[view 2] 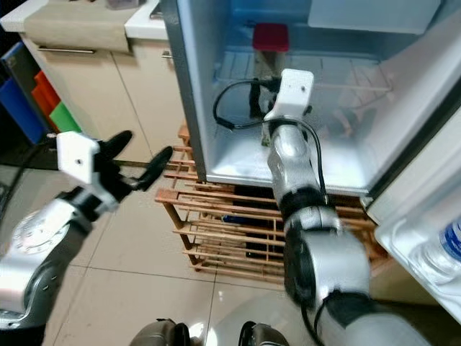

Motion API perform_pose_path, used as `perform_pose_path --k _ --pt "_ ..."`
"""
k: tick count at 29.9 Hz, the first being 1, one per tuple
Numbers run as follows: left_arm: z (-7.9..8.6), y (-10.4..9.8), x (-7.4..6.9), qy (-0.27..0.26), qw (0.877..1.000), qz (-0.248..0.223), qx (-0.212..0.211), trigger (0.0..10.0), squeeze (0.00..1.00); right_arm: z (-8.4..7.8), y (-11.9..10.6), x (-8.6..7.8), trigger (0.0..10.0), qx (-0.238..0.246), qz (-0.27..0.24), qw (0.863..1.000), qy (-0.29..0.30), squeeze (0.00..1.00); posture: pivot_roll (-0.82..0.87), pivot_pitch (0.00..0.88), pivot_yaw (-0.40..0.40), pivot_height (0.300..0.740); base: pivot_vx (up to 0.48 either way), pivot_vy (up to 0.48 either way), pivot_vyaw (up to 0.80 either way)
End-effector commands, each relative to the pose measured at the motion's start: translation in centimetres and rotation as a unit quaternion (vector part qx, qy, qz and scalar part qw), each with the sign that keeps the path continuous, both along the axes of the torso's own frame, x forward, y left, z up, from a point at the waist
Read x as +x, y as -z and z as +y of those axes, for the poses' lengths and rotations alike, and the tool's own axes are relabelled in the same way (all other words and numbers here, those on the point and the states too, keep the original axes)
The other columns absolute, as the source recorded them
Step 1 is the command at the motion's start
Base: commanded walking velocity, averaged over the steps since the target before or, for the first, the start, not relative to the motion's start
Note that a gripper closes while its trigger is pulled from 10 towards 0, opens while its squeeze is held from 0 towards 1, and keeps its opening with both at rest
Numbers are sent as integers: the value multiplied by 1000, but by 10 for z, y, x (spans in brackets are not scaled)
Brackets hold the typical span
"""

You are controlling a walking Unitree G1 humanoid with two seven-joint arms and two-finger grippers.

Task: Restocking fridge

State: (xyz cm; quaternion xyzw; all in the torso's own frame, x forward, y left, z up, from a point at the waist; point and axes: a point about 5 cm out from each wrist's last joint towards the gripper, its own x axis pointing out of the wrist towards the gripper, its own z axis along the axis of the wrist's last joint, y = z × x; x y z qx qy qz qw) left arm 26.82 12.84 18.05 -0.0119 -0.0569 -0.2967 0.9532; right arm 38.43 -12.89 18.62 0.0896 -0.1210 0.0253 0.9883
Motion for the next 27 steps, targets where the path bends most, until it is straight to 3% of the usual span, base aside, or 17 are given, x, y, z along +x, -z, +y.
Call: perform_pose_path --k 1,12,14,15,17,20,21,24,27 --pt "-2 3 1 13 1000 4 -2 10000 0 -4 -13 -6 10000 7 -30 1000 5 0 -1 0 14 740 0 0 0" --pt "-26 0 11 96 995 -7 -24 10000 0 -29 15 -81 10000 -34 -18 999 10 0 -104 0 24 740 0 0 0" --pt "-26 0 12 97 995 -8 -22 10000 0 -31 17 -87 10000 -38 -17 999 8 0 -105 0 23 740 0 0 0" --pt "-22 2 11 80 997 -8 -15 10000 0 -36 26 -102 10000 -54 -4 999 4 0 -112 0 24 740 0 0 0" --pt "-12 5 9 38 999 -3 -20 10000 0 -43 37 -116 10000 -71 12 997 7 0 -121 0 28 740 0 0 0" --pt "0 15 3 -24 999 22 -41 10000 0 -54 54 -123 10000 -102 29 994 18 0 -132 0 30 740 0 0 0" --pt "0 15 3 -24 999 22 -41 10000 0 -54 54 -123 10000 -102 29 994 18 0 -132 0 30 740 0 0 0" --pt "17 29 -5 -99 994 39 -32 10000 0 -71 71 -135 10000 -110 61 991 52 0 -116 0 21 740 0 0 0" --pt "23 26 -1 -131 991 20 -9 10000 0 -65 71 -139 10000 -112 65 991 26 0 -114 0 16 740 0 0 0"
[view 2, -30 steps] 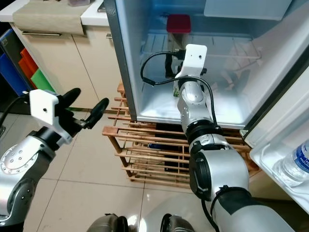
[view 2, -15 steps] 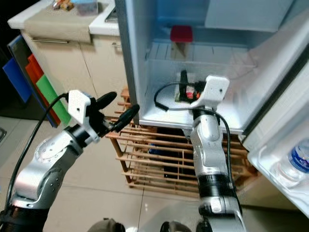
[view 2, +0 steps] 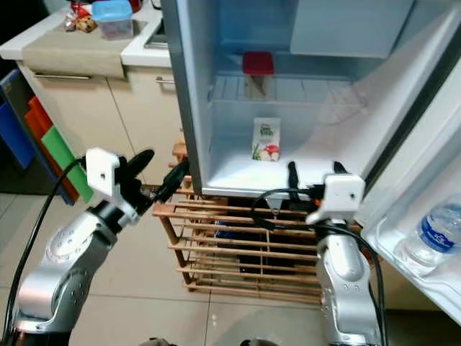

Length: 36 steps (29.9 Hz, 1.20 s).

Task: Restocking fridge

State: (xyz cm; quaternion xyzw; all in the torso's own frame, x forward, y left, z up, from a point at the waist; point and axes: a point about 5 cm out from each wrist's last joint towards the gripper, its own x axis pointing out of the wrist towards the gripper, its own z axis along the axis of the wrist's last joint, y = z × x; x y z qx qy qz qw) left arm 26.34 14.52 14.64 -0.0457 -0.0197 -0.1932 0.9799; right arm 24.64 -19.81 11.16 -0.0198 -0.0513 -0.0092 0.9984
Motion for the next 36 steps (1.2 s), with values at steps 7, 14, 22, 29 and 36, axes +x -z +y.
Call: perform_pose_path --k 7,14,22,29,36 --pt "0 -18 20 -36 997 -52 35 10000 0 19 -10 18 10000 12 -13 999 -49 0 -117 0 33 740 0 0 0" --pt "-4 -29 29 -45 995 -76 48 10000 0 19 -18 32 10000 31 -17 998 -43 0 -90 25 26 740 -311 0 0" --pt "0 -29 31 -52 994 -80 50 10000 0 24 -10 33 10000 31 -3 998 -50 0 -80 35 23 740 -171 0 0" --pt "0 -29 32 -50 994 -81 49 10000 0 25 -9 32 10000 30 2 998 -52 0 -86 40 22 740 0 0 0" --pt "-2 -28 31 -45 995 -80 45 10000 0 22 -6 30 10000 26 7 998 -51 0 -98 42 19 740 0 0 0"
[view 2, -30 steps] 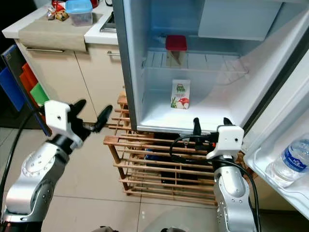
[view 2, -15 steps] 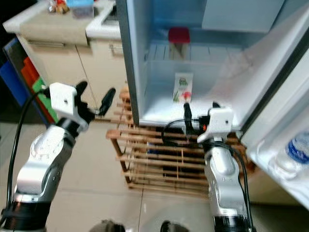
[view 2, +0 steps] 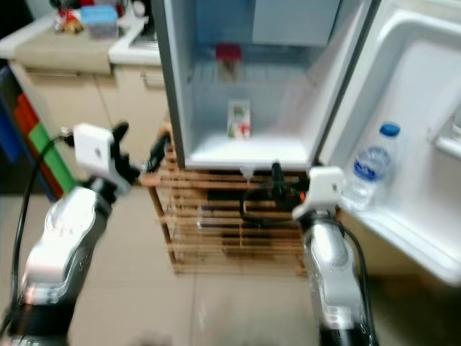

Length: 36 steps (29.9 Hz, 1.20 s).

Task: Restocking fridge

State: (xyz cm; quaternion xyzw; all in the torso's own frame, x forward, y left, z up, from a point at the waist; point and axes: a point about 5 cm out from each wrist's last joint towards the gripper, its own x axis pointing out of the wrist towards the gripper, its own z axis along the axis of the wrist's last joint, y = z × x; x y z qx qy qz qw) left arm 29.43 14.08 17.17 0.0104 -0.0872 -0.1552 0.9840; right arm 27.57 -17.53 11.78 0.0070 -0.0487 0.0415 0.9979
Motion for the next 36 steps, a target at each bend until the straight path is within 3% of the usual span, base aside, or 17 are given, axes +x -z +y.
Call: perform_pose_path --k 1,16,28,36 --pt "1 -2 0 -1 1000 -4 2 10000 0 -1 0 0 10000 1 5 1000 2 0 -99 42 19 740 0 0 0" --pt "-7 -2 -5 45 999 -7 -22 10000 0 -2 4 -1 10000 -13 18 1000 2 0 -107 41 20 740 0 0 0" --pt "-10 1 -10 62 998 -2 -16 10000 0 0 6 -6 10000 -17 15 1000 -14 0 -107 40 23 740 0 0 -597" --pt "-19 1 -16 95 995 -3 -22 10000 0 1 6 -6 10000 -15 14 1000 -11 0 -108 40 24 740 0 -480 0"
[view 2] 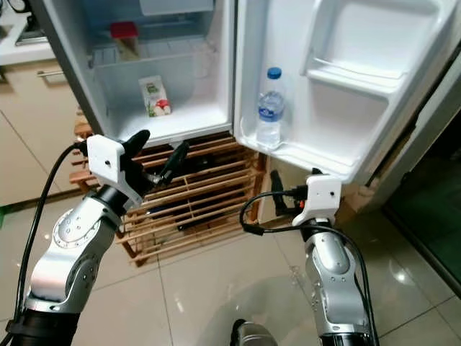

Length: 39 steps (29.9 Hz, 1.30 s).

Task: Restocking fridge

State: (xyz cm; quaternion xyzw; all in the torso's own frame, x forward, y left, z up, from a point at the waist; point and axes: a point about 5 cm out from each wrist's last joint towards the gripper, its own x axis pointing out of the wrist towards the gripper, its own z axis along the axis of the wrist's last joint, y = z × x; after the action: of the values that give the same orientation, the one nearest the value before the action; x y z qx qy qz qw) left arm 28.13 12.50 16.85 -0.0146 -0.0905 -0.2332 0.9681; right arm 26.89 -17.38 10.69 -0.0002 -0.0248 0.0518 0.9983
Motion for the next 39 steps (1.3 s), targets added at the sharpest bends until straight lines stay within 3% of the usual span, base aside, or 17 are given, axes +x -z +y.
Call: perform_pose_path --k 1,12,19,24,26,29,30,31,33,35,36,37,39 --pt "-3 -3 -3 16 1000 -3 -5 10000 0 0 -5 1 10000 -6 -10 1000 -2 0 -109 40 24 740 0 -480 0" --pt "-9 -5 -6 43 999 -6 -13 10000 0 4 -8 -3 10000 9 -25 1000 -16 0 -115 37 19 740 0 -478 0" --pt "-5 -3 -1 30 999 3 -16 10000 0 13 -8 -16 10000 2 -23 998 -53 0 -127 38 23 740 0 0 0" --pt "-4 -1 0 29 999 10 -21 10000 0 7 -4 -25 10000 1 2 997 -79 0 -134 37 23 740 0 0 0" --pt "0 9 6 17 999 35 -3 10000 0 -12 18 -28 10000 -28 72 995 -56 0 -139 35 25 740 0 0 0" --pt "7 25 13 -12 997 78 19 10000 0 -34 32 -22 10000 -66 117 991 10 0 -140 33 27 740 0 0 0" --pt "12 39 17 -31 992 115 42 10000 0 -46 35 -16 10000 -83 128 987 50 0 -138 32 31 740 0 0 0" --pt "12 39 17 -31 992 115 42 10000 0 -46 35 -16 10000 -83 128 987 50 0 -138 32 31 740 0 0 0" --pt "26 71 22 -74 972 189 116 10000 0 -72 34 -1 10000 -139 143 971 135 0 -131 33 40 740 0 0 0" --pt "32 83 21 -83 962 219 140 10000 0 -80 31 6 10000 -160 142 962 170 0 -116 38 48 740 0 0 0" --pt "39 91 19 -93 953 238 162 10000 0 -86 20 18 10000 -180 122 956 197 0 -103 38 53 740 0 0 0" --pt "39 91 19 -93 953 238 162 10000 0 -86 20 18 10000 -180 122 956 197 0 -103 38 53 740 0 0 0" --pt "37 80 19 -72 966 207 135 10000 0 -79 2 30 10000 -157 72 967 185 0 -86 35 58 740 0 0 0"
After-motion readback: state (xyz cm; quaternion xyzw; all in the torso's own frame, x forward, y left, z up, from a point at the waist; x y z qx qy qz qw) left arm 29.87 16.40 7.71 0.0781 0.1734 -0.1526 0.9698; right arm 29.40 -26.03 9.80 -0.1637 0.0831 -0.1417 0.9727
